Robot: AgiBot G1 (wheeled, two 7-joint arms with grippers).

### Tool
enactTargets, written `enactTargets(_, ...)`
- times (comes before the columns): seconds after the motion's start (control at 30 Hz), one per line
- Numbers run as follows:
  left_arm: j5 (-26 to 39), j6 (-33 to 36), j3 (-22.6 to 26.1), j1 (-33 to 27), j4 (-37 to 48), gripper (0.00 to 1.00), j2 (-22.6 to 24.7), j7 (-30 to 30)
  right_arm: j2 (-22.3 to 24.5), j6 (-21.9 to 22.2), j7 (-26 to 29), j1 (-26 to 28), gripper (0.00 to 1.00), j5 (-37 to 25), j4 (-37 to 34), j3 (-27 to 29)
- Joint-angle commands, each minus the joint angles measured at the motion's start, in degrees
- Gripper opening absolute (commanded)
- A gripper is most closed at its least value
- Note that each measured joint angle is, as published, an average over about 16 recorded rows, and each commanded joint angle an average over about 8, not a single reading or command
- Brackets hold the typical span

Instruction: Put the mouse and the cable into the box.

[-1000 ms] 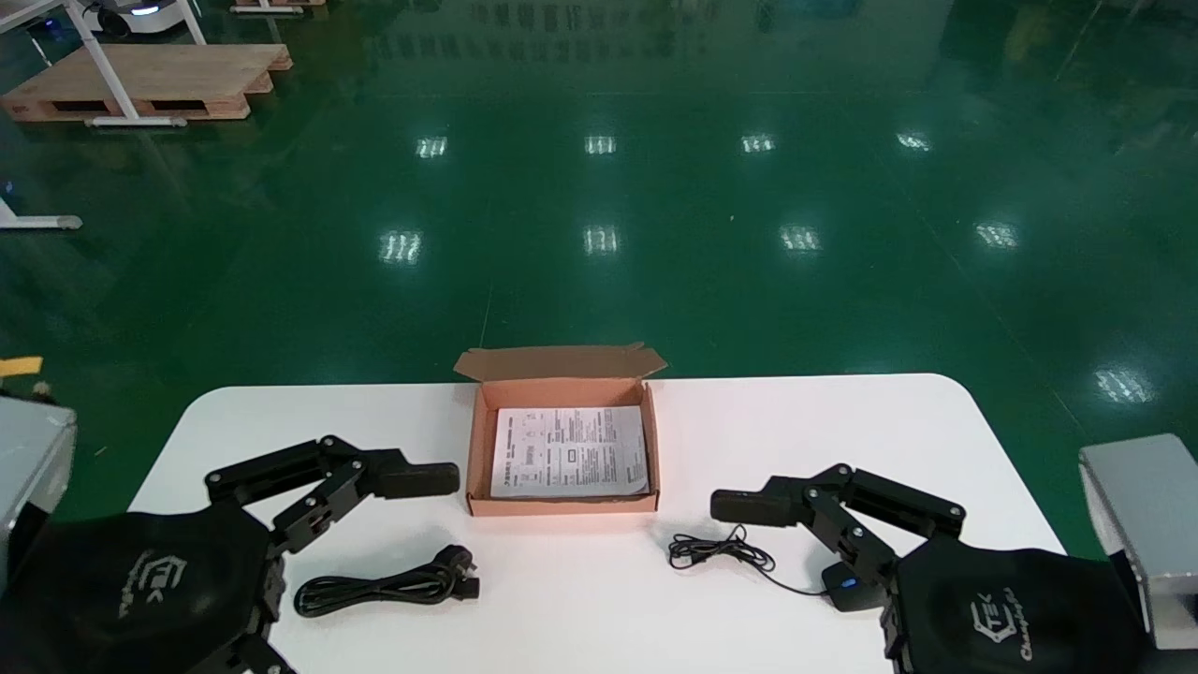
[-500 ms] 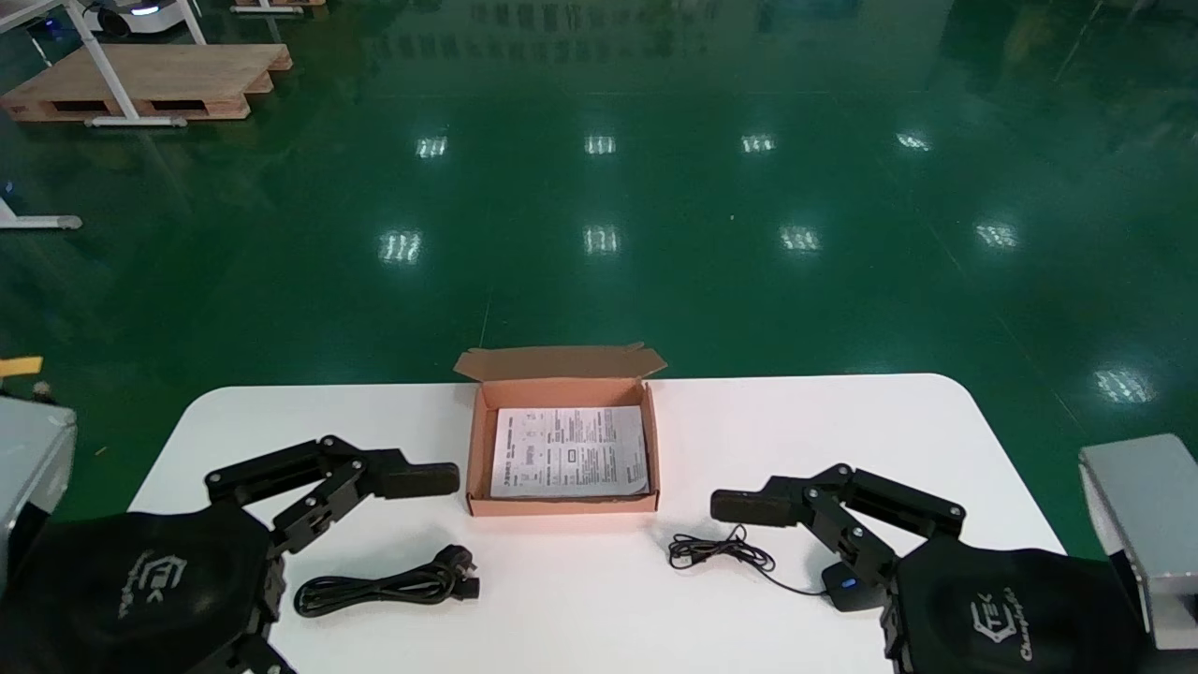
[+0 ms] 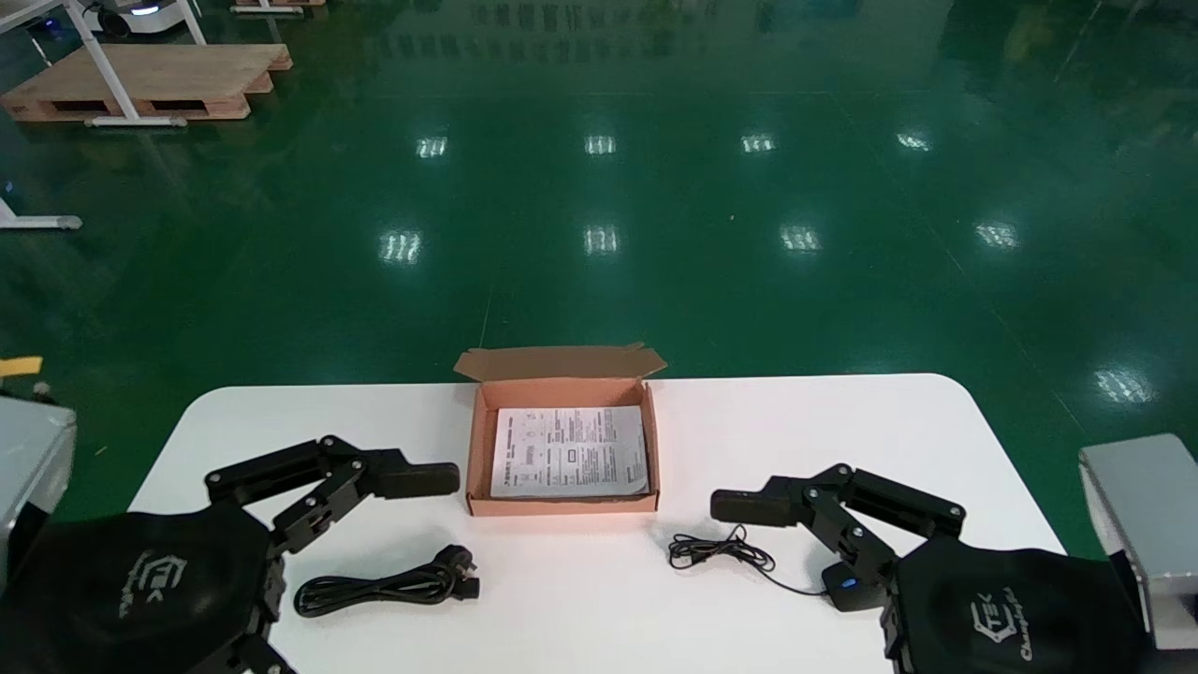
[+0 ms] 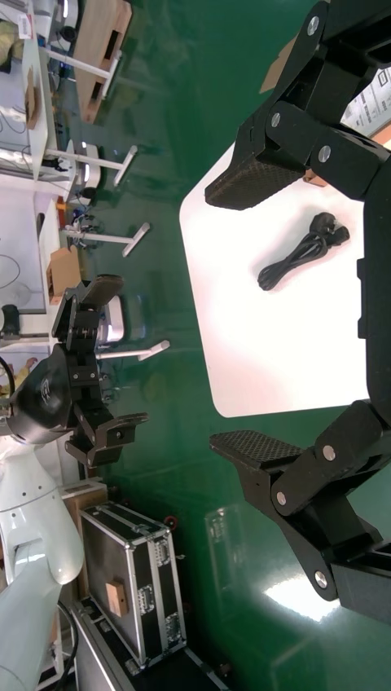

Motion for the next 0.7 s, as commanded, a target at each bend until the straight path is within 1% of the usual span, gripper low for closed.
enactTargets(0.03, 0.0, 0.0, 0.0, 0.0, 0.0, 1.0, 0.0, 0.0, 0.0, 0.0, 0.0, 0.0, 1.0, 0.0, 0.0, 0.0)
enactTargets(0.7, 0.0, 0.0, 0.0, 0.0, 0.0, 1.0, 0.0, 0.0, 0.0, 0.0, 0.0, 0.0, 1.0, 0.0, 0.0, 0.0)
